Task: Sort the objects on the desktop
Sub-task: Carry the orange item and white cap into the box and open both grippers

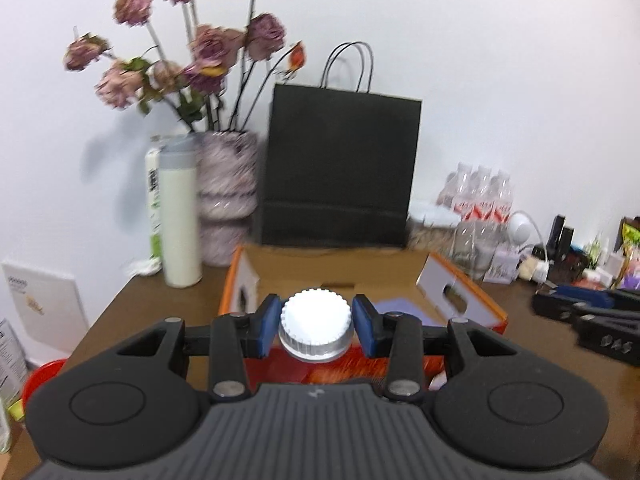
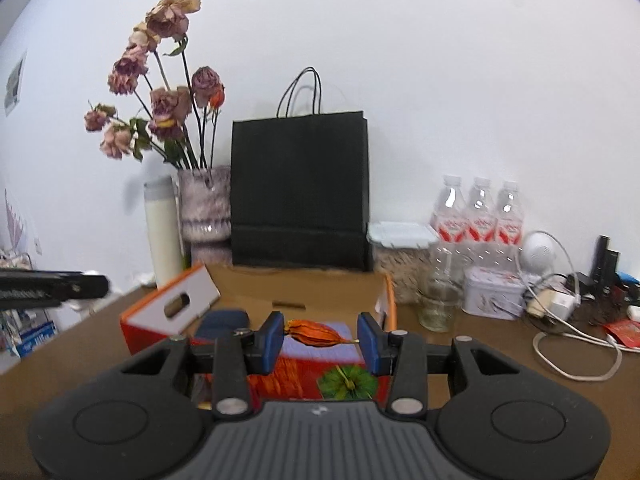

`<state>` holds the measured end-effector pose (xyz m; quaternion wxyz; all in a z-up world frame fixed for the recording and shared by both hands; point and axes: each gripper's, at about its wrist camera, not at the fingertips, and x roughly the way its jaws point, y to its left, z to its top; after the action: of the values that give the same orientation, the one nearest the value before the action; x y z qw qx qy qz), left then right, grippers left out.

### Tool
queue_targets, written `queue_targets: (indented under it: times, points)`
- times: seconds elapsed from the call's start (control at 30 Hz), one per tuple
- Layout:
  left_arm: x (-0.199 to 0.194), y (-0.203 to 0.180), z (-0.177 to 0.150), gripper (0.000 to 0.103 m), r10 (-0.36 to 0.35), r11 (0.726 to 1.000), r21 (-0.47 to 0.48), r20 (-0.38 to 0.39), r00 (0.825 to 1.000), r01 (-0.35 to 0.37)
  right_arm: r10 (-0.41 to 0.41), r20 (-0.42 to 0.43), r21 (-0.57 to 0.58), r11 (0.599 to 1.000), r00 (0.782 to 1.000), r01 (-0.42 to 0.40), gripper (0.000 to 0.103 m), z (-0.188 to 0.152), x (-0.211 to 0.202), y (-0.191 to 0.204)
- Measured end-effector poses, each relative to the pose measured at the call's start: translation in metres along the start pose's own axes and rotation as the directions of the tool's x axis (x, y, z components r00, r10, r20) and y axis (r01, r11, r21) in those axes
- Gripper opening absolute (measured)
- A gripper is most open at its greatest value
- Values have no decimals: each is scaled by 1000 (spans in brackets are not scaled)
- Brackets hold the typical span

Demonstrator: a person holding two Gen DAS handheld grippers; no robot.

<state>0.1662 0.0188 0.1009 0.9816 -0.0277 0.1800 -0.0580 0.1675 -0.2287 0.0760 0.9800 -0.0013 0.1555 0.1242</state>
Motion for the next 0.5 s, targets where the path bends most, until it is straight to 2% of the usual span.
queue_targets:
  times: [0.17, 0.5]
  points:
    - [35, -12, 11, 40, -1, 999, -45, 23, 1000, 2, 9, 8, 4, 1000, 1000, -9, 39, 13, 37, 8]
    - [114, -20, 17, 40, 37, 999, -9, -19, 999, -37, 22, -49, -6, 1000, 999, -22, 39, 16, 116, 9]
